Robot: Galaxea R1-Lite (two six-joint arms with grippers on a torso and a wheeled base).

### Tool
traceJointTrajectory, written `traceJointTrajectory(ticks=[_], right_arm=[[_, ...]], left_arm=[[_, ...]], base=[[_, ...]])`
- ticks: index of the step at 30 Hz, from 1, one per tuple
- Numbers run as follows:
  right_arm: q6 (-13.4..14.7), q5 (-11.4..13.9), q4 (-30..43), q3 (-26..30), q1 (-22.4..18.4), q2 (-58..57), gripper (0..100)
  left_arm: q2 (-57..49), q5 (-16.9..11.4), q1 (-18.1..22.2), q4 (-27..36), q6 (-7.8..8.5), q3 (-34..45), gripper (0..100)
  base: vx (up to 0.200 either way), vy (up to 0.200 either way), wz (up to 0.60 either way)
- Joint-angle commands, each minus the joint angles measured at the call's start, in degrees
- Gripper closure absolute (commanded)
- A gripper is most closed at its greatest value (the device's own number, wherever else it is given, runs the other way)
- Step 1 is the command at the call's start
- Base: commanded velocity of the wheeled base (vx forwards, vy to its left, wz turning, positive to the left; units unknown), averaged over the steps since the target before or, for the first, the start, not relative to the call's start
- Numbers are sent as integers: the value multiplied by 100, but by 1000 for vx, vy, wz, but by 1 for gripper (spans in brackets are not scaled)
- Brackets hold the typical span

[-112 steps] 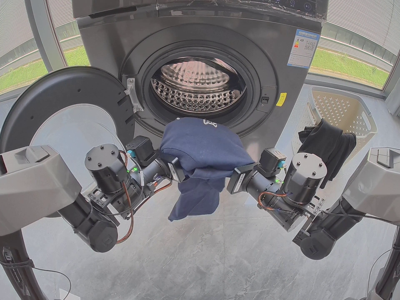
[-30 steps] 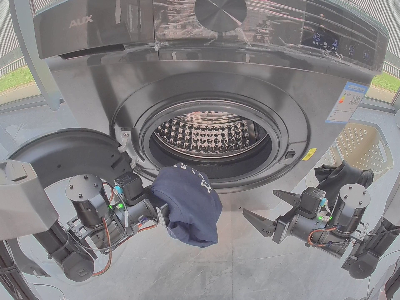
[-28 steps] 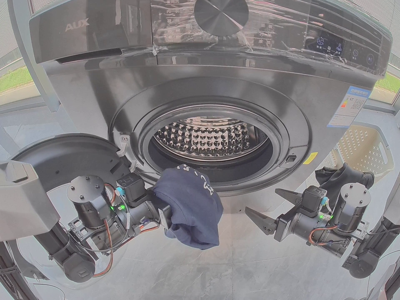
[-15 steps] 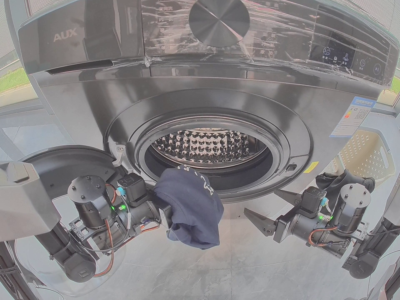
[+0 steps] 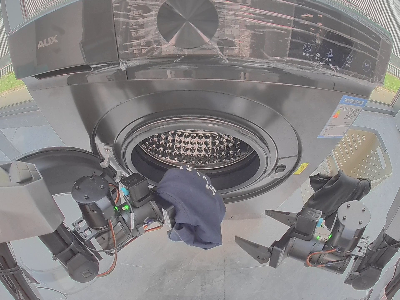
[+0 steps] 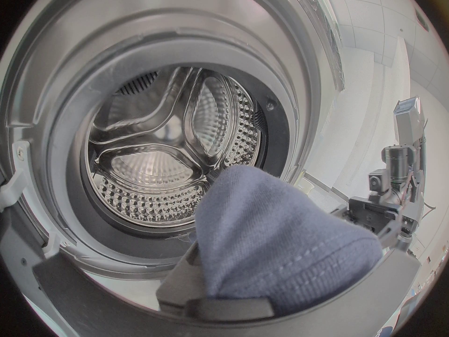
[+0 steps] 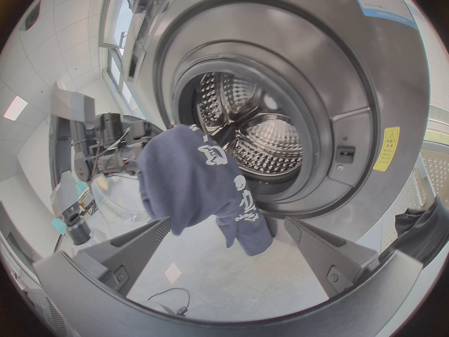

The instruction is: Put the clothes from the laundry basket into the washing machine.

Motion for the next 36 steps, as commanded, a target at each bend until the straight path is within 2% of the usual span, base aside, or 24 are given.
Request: traceJointTrajectory(ticks=[1, 5, 11, 23, 25, 28, 29, 32, 36], right_arm=[[6, -10, -10, 103, 235, -118, 0], [6, -10, -10, 103, 235, -126, 0], [6, -10, -2, 138, 262, -170, 0], [6, -10, -2, 138, 262, -205, 0], [6, -10, -2, 147, 262, -197, 0], [15, -10, -2, 156, 262, -197, 0], [15, -10, -2, 156, 253, -197, 0], [15, -10, -2, 156, 253, -188, 0], [15, -10, -2, 156, 262, -179, 0]], left_arm=[[312, 53, -242, 6, -70, -361, 100], [672, 88, -321, 6, -70, -879, 100], [1542, 115, -233, 190, -79, -2171, 100], [2316, 106, 22, 1368, -105, -3841, 100], [2588, 123, 136, 1676, -105, -4456, 100], [2694, 132, 224, 1887, -114, -4843, 100], [2834, 211, 347, 2150, -114, -5309, 100], [3063, 440, 488, 2537, -114, -6030, 100], [3283, 457, 558, 2950, -114, -6610, 100]], base=[[0, 0, 0], [0, 0, 0], [0, 0, 0], [0, 0, 0], [0, 0, 0], [0, 0, 0], [0, 0, 0], [0, 0, 0], [0, 0, 0]])
